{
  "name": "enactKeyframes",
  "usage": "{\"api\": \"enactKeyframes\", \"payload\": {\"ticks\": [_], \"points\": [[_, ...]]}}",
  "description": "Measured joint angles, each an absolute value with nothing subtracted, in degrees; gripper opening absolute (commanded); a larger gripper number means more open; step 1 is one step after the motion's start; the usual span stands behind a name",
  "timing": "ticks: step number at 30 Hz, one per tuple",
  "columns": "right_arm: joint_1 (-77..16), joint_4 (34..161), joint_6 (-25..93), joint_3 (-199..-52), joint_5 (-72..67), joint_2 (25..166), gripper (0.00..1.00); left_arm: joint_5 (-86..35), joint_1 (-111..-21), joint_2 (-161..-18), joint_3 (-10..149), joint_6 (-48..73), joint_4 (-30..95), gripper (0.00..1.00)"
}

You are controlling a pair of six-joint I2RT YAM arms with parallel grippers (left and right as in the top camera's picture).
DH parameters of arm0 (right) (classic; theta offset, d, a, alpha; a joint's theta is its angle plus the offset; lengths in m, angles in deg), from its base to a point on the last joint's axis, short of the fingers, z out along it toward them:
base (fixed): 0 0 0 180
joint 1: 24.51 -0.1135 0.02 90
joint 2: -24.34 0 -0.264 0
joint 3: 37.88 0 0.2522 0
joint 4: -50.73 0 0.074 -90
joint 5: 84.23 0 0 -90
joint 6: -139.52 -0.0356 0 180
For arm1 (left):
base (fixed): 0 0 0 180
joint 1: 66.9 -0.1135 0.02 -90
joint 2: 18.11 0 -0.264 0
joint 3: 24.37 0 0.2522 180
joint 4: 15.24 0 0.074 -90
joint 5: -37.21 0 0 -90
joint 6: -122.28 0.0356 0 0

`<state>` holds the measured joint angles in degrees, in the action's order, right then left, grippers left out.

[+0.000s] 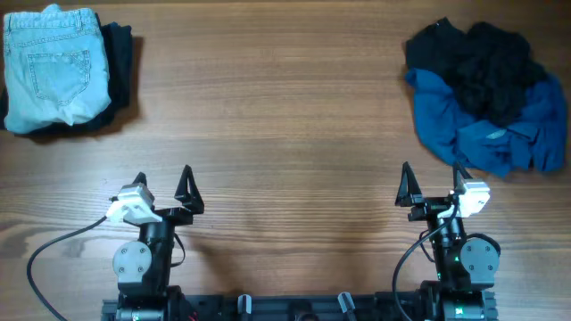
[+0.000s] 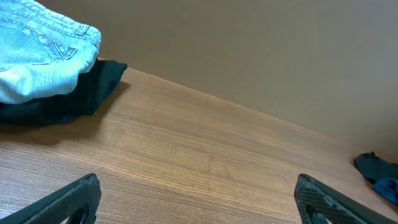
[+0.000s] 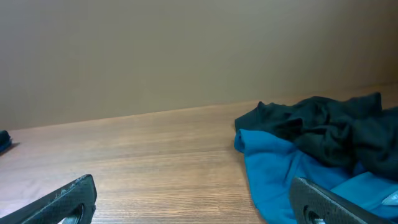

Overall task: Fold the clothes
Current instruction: 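Move the right gripper toward the teal and black clothes pile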

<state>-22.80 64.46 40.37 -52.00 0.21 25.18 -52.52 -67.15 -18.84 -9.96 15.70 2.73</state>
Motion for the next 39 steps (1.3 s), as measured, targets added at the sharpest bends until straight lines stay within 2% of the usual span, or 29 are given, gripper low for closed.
{"api": "enactKeyframes", "payload": {"ticks": [15,21,28,33,35,39], "points": [[-22.8,64.4,40.2,-52.0,0.2,25.2,1.00,-52.3,-67.1,-18.8,-10.0,15.6,2.7,1.00],[-22.8,62.5,35.3,-52.0,0.2,25.2,1.00,-49.8,-67.1,-18.9,-10.0,11.5,2.2,1.00],[-22.8,59.6,28.8,-53.3,-6.3,25.2,1.00,-40.5,-67.1,-19.0,-10.1,6.2,-6.9,1.00],[-22.8,68.5,28.0,-67.3,-9.3,31.7,1.00,-34.9,-67.1,-24.9,-6.7,5.4,-7.6,1.00],[-22.8,76.0,28.7,-74.6,-9.7,36.0,1.00,-33.8,-67.1,-28.7,-3.5,5.3,-7.4,1.00],[-22.8,86.8,32.3,-93.9,-9.9,52.5,1.00,-31.3,-67.0,-42.0,9.1,4.9,-3.1,1.00]]}}
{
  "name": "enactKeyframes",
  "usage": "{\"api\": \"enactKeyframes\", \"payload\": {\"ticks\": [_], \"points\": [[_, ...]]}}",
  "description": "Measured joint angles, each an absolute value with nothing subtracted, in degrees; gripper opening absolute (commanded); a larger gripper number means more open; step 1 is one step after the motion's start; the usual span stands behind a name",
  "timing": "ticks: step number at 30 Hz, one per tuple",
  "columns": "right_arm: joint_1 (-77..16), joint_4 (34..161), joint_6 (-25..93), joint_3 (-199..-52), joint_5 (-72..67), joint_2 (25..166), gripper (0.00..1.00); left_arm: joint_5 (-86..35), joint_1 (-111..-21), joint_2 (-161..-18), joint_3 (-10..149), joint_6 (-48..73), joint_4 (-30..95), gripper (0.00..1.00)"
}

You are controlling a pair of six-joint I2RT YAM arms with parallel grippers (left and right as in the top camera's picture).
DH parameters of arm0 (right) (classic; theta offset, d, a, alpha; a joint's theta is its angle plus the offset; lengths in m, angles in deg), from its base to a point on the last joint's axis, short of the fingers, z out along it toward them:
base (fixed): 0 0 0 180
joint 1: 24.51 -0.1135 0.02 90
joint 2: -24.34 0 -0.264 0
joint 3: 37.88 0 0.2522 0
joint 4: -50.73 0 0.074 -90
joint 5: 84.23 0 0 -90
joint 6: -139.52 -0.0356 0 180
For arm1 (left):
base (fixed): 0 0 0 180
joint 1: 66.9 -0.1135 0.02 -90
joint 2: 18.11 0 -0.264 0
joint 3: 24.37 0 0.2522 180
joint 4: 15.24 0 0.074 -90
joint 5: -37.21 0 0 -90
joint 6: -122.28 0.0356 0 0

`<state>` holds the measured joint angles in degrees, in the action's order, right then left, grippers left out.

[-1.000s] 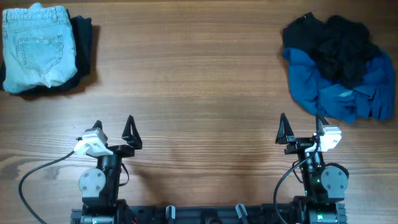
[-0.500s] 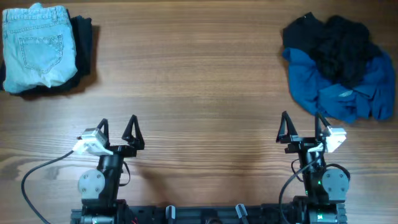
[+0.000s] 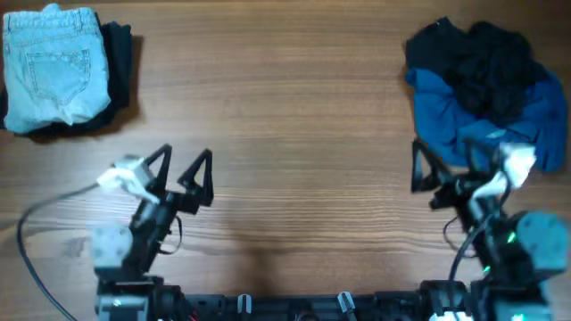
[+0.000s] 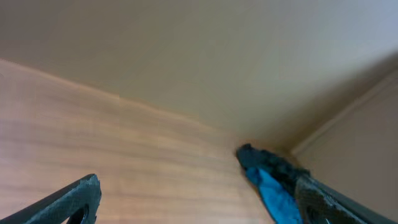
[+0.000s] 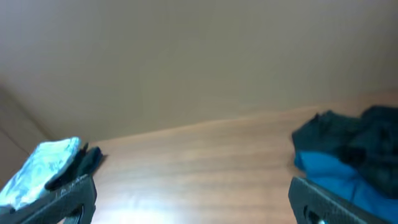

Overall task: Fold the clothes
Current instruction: 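Move the right gripper toward the teal and black clothes pile, then grasp the teal shirt in the pile with the right gripper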

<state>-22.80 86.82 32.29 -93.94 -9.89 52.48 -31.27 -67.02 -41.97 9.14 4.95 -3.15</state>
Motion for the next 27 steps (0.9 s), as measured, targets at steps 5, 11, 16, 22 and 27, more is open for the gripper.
{"api": "enactKeyframes", "payload": {"ticks": [5,11,16,22,27], "points": [[-22.8,98.4,36.5,-114.6,-10.1,73.7,1.00,-27.8,-67.0,-60.5,26.8,5.0,8.4,1.00],[-22.8,107.2,40.8,-132.7,-10.4,95.7,1.00,-26.3,-67.0,-83.1,49.1,6.3,31.3,1.00],[-22.7,107.7,41.3,-134.6,-13.1,102.1,1.00,-25.8,-67.0,-93.0,55.4,10.8,39.5,1.00],[-17.7,115.0,30.7,-134.9,-5.5,106.2,1.00,-24.1,-67.0,-98.1,55.5,12.3,44.6,1.00],[-6.7,119.8,21.2,-135.1,-1.5,113.2,1.00,-24.0,-67.0,-98.1,55.5,12.5,42.7,1.00]]}}
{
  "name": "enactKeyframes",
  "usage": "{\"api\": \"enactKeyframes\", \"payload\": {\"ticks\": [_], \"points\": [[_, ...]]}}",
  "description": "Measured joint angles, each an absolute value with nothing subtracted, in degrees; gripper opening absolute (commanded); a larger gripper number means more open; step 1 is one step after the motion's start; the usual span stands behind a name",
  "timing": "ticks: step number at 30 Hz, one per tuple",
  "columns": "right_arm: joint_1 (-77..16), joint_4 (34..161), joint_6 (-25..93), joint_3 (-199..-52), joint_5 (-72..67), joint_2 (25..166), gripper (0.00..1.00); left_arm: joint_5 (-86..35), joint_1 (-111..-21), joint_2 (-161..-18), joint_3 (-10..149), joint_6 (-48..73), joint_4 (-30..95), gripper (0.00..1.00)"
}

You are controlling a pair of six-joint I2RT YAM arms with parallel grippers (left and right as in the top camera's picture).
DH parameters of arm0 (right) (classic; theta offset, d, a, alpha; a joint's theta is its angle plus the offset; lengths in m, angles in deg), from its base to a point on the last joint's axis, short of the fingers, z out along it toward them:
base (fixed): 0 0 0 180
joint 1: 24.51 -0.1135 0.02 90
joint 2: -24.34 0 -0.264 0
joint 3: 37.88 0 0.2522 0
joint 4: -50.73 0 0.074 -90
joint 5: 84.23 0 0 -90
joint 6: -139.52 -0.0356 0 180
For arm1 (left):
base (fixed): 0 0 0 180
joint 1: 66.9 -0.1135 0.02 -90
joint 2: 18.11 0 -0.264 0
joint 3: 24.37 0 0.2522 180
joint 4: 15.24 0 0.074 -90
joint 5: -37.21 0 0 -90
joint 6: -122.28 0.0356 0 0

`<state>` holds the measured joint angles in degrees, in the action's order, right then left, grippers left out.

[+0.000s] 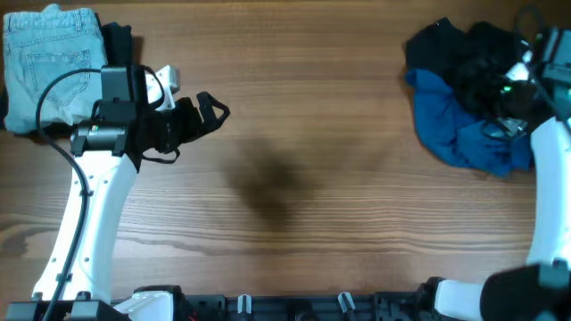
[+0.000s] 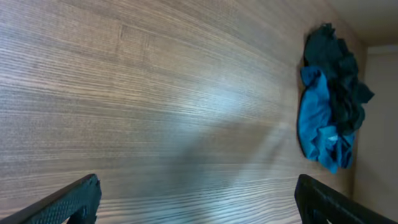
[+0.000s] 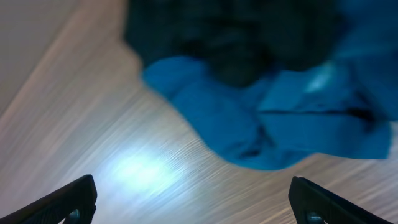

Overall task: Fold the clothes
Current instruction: 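Grasp the teal shirt in the pile with the right gripper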

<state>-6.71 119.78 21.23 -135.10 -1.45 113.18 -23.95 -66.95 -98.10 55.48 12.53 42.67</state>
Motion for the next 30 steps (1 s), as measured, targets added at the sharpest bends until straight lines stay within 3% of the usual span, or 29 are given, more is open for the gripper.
{"api": "enactKeyframes", "payload": {"ticks": [10,24,28,30], "points": [[2.5,118.0,18.9,-131.8,0.5,127.7,0.99,-24.0,-67.0,-98.1,55.5,12.4,42.3,1.00],[6.3,95.3,30.2,-115.5,2.0,129.9,0.99,-24.0,-67.0,-98.1,55.5,12.2,41.8,1.00],[6.3,92.7,30.6,-113.1,3.2,129.9,0.84,-23.9,-67.0,-98.1,55.5,12.2,41.8,1.00],[6.4,91.2,30.7,-111.6,4.4,129.3,0.62,-23.9,-67.0,-98.1,55.5,12.2,41.8,1.00]]}}
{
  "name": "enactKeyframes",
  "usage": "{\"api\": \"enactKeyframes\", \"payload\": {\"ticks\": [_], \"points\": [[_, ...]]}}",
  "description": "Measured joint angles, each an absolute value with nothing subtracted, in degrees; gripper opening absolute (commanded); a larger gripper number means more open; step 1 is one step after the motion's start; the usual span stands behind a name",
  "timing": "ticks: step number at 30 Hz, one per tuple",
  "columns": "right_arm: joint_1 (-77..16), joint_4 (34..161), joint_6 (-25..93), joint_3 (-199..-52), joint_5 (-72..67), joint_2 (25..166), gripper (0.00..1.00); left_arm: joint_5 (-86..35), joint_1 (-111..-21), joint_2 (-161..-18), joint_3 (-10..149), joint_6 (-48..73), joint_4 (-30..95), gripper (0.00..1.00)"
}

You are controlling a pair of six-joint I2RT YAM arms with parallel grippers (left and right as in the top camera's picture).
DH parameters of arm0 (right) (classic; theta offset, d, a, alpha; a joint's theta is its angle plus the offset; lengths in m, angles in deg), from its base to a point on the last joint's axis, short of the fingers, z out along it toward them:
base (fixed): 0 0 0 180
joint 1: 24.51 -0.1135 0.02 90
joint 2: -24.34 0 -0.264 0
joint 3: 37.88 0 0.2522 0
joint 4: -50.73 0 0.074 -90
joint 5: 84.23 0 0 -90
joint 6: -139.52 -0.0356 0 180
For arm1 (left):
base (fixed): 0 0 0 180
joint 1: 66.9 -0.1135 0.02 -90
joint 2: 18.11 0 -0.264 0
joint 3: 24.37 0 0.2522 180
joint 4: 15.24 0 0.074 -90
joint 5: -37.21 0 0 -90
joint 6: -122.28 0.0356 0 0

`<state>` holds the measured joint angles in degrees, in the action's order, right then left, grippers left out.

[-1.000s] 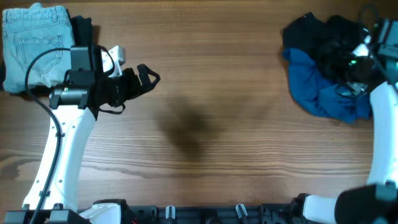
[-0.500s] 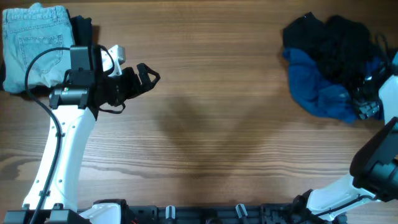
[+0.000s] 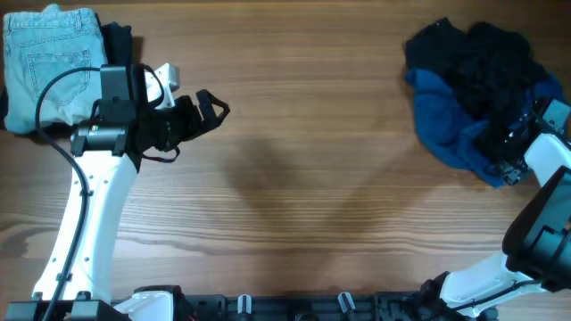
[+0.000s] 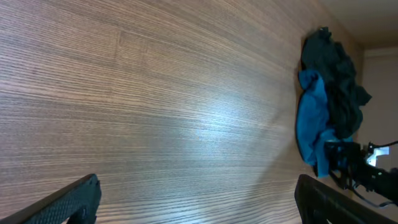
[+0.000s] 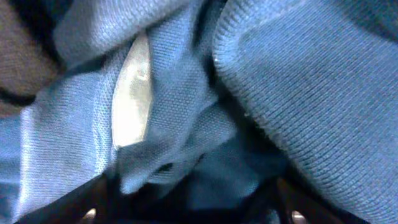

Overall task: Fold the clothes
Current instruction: 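Grasp the teal shirt in the pile with the right gripper, then pull the teal shirt left and drop it at table center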

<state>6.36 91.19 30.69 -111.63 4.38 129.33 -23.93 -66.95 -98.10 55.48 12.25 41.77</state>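
Note:
A crumpled pile lies at the table's far right: a blue knit garment [image 3: 443, 125] under a black one [image 3: 486, 53]. My right gripper [image 3: 505, 148] is pressed down into the blue garment's lower right edge. Its wrist view is filled with blue knit [image 5: 298, 93] and a white label [image 5: 132, 93]; the jaws stand wide apart, open, with cloth bunched between them [image 5: 189, 211]. My left gripper [image 3: 212, 109] hangs open over bare wood at the left, pointing right. In its wrist view the left gripper [image 4: 196, 190] holds nothing and the pile [image 4: 317, 118] shows far off.
Folded light-blue jeans [image 3: 49, 62] rest on a folded dark garment [image 3: 120, 49] at the far left corner, just behind my left arm [image 3: 89, 196]. The wooden table [image 3: 294, 178] stretches between the two arms.
My right gripper has come down from above the pile's upper right into the blue garment's lower right edge; cloth now fills its view. The left arm has not moved.
Both grippers stood open at the table's front edge. Then both arms were lifted. Then the left arm reached out beside the jeans stack and the right hovered over the crumpled pile. Now the right gripper is sunk in the blue garment.

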Motion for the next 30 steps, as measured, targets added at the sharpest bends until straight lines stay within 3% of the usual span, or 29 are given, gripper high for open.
{"api": "enactKeyframes", "payload": {"ticks": [1,3,4,9,16,22,30], "points": [[6.3,90.5,30.5,-111.2,4.7,129.2,0.49,-24.0,-67.0,-98.1,55.5,12.2,41.7,1.00],[6.6,89.5,30.7,-109.8,6.0,128.7,0.10,-24.0,-67.0,-98.1,55.5,12.2,41.5,1.00],[6.8,89.5,30.5,-109.4,6.3,128.6,0.04,-23.9,-67.0,-98.1,55.5,12.2,41.5,1.00],[7.3,90.0,30.3,-109.3,6.6,128.5,0.04,-23.9,-67.0,-98.1,55.5,12.2,41.4,1.00],[6.8,100.2,31.8,-114.9,-0.8,127.8,0.04,-24.0,-67.0,-98.1,55.5,12.2,41.4,1.00],[6.8,106.5,36.5,-126.8,-9.9,117.9,0.04,-23.9,-67.0,-98.1,55.5,12.2,41.2,1.00],[6.6,102.4,38.0,-143.7,-14.4,109.9,0.04,-23.9,-67.0,-98.1,55.5,12.2,39.6,1.00]]}}
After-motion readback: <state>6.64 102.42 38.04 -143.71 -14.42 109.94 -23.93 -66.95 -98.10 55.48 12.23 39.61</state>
